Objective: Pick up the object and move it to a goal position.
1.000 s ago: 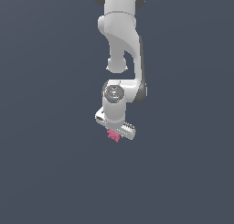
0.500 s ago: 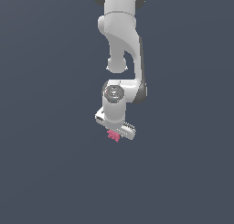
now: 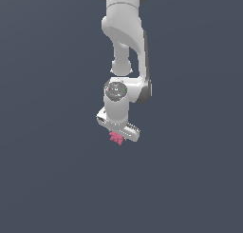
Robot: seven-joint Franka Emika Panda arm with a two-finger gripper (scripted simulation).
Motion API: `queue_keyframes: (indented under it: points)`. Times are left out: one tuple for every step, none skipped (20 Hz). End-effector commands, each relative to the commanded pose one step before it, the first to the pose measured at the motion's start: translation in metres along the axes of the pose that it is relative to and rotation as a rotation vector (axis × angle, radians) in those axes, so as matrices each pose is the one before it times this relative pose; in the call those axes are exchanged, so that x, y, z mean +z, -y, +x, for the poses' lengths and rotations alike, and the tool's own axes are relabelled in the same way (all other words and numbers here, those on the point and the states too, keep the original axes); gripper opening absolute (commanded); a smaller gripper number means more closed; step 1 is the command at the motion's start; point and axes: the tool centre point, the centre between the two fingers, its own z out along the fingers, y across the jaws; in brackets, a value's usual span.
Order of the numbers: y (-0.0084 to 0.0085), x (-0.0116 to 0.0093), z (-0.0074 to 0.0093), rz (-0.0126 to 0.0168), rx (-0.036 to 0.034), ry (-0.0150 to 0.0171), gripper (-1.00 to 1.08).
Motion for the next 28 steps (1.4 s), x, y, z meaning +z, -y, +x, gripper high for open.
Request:
queue_keyframes:
  points:
    - [-0.00545,-0.01332,-0.00016,0.00105,0.00062,-0.00071,-1.00]
    - [-0.00257,-0.00634,-0.00032,0.00000,0.00000,0.00000,-1.00]
    - [-0.00280,-0.00690,-0.00034,0.00000,0.00000,0.00000,-1.00]
    - [-0.00303,-0.00749,-0.00036,0.00000,0.00000,0.00000,-1.00]
    - [-0.00327,-0.00810,-0.00038,0.00000,0.00000,0.00000,-1.00]
    - [-0.00351,-0.00871,-0.00040,0.00000,0.00000,0.00000,-1.00]
    - [-0.00399,-0.00922,-0.00028,0.00048,0.00037,0.00033,-1.00]
    - [-0.00393,-0.00979,-0.00043,0.00000,0.00000,0.00000,-1.00]
    - [-0.00412,-0.01027,-0.00044,0.00000,0.00000,0.00000,-1.00]
    - [-0.00429,-0.01071,-0.00044,0.00000,0.00000,0.00000,-1.00]
    - [-0.00445,-0.01113,-0.00044,0.00000,0.00000,0.00000,-1.00]
    - [-0.00459,-0.01150,-0.00043,0.00000,0.00000,0.00000,-1.00]
    - [-0.00496,-0.01150,-0.00023,0.00035,0.00051,0.00030,-1.00]
    - [-0.00460,-0.01156,-0.00039,0.00000,0.00000,0.00000,-1.00]
    - [-0.00458,-0.01155,-0.00036,0.00000,0.00000,0.00000,-1.00]
    - [-0.00457,-0.01154,-0.00033,0.00000,0.00000,0.00000,-1.00]
    - [-0.00454,-0.01148,-0.00030,0.00000,0.00000,0.00000,-1.00]
    - [-0.00444,-0.01125,-0.00026,0.00000,0.00000,0.00000,-1.00]
    - [-0.00431,-0.01097,-0.00022,0.00000,0.00000,0.00000,-1.00]
    - [-0.00419,-0.01067,-0.00018,0.00000,0.00000,0.00000,-1.00]
    - [-0.00422,-0.01031,-0.00006,-0.00045,0.00052,-0.00010,-1.00]
    - [-0.00391,-0.01001,-0.00010,0.00000,0.00000,0.00000,-1.00]
    - [-0.00375,-0.00963,-0.00005,0.00000,0.00000,0.00000,-1.00]
    - [-0.00357,-0.00922,-0.00001,0.00000,0.00000,0.00000,-1.00]
    - [-0.00338,-0.00875,0.00003,0.00000,0.00000,0.00000,-1.00]
    - [-0.00293,-0.00826,-0.00004,-0.00062,-0.00006,-0.00030,-1.00]
    - [-0.00292,-0.00762,0.00011,0.00000,0.00000,0.00000,-1.00]
    - [-0.00267,-0.00700,0.00014,0.00000,0.00000,0.00000,-1.00]
